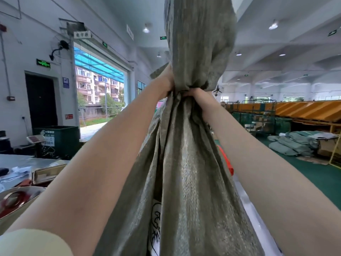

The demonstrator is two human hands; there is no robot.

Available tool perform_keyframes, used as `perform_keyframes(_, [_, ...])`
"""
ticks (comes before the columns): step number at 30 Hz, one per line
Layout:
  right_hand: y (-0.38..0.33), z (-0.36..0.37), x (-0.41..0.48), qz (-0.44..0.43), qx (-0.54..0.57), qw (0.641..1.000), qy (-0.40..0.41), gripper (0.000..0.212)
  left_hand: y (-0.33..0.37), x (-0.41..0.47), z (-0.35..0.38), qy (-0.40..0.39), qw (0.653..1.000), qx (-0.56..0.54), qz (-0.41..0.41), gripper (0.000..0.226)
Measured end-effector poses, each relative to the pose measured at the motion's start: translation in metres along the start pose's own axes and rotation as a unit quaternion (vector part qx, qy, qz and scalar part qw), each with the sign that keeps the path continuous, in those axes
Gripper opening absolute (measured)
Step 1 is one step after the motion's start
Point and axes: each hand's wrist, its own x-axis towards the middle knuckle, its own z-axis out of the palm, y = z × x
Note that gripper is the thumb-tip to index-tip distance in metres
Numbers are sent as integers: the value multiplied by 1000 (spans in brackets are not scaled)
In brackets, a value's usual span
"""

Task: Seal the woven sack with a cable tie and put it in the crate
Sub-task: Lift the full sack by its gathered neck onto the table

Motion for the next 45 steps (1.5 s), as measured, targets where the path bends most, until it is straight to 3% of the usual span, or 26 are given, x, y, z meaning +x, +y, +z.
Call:
perform_keyframes(3, [1, 2, 9, 9, 19, 998, 67, 57, -3, 2, -9, 11, 995, 79, 52, 9])
perform_keyframes(4, [1, 2, 12, 22, 17, 997, 70, 65, -5, 3, -17, -4, 997, 55, 46, 10])
perform_keyframes(6, [4, 2, 22, 53, -8, 995, 79, 73, -5, 0, -38, -46, 995, -87, 22, 25])
perform_keyframes(8, [4, -2, 26, 80, -26, 994, 75, 52, -12, 0, -58, -32, 978, -208, 6, 37])
perform_keyframes(10, [-1, -2, 19, 80, -30, 993, 80, 12, -22, -3, -71, 30, 990, -135, -2, 41])
perform_keyframes(12, [-5, 0, 12, 79, -19, 994, 77, 24, -35, -2, -73, 70, 995, 55, -54, 54])
perform_keyframes(14, [-5, 2, 14, 74, 3, 995, 64, 29, -45, -5, -66, 48, 974, 178, -131, 55])
perform_keyframes(17, [-9, 3, 11, 78, -18, 996, 32, 37, -45, 0, -51, 88, 980, 144, -104, 10])
perform_keyframes(21, [-19, 0, 8, 65, -79, 995, -17, 48, -27, 21, -45, 198, 957, 213, -3, 23])
perform_keyframes(25, [-24, 3, 8, 38, -54, 997, -47, 42, -4, 34, -34, 200, 957, 205, 37, 21])
perform_keyframes(27, [-22, 3, 14, 23, -28, 997, -72, 52, 1, 37, -28, 197, 964, 169, 57, 22])
perform_keyframes(29, [-19, 1, 17, 31, -20, 995, -94, 60, 0, 33, -23, 141, 983, 107, 50, 26])
perform_keyframes(32, [-14, 3, 18, 48, -43, 993, -95, 37, 0, 27, -18, 19, 995, 96, 1, 24])
perform_keyframes(35, [-10, 4, 23, 47, -21, 996, -76, 27, -1, 17, -25, 71, 996, 53, 31, 20])
perform_keyframes(37, [-7, 4, 23, 53, -7, 996, -70, 23, -2, 7, -34, 80, 990, -117, 11, 23])
perform_keyframes(39, [-5, 3, 25, 50, 8, 997, -58, 16, -8, -4, -47, 79, 940, -332, -10, 29])
perform_keyframes(40, [-4, 2, 29, 52, 13, 997, -47, 26, -15, -9, -52, 81, 926, -369, -13, 31])
perform_keyframes(41, [-4, 2, 30, 60, 12, 997, -38, 45, -22, -15, -57, 64, 942, -329, -19, 24])
perform_keyframes(43, [-1, 3, 39, 75, 13, 997, -26, 75, -37, -28, -57, -49, 989, -124, -59, 14])
perform_keyframes(45, [1, 5, 46, 69, 4, 998, -14, 81, -48, -33, -50, -127, 983, 33, -125, 37])
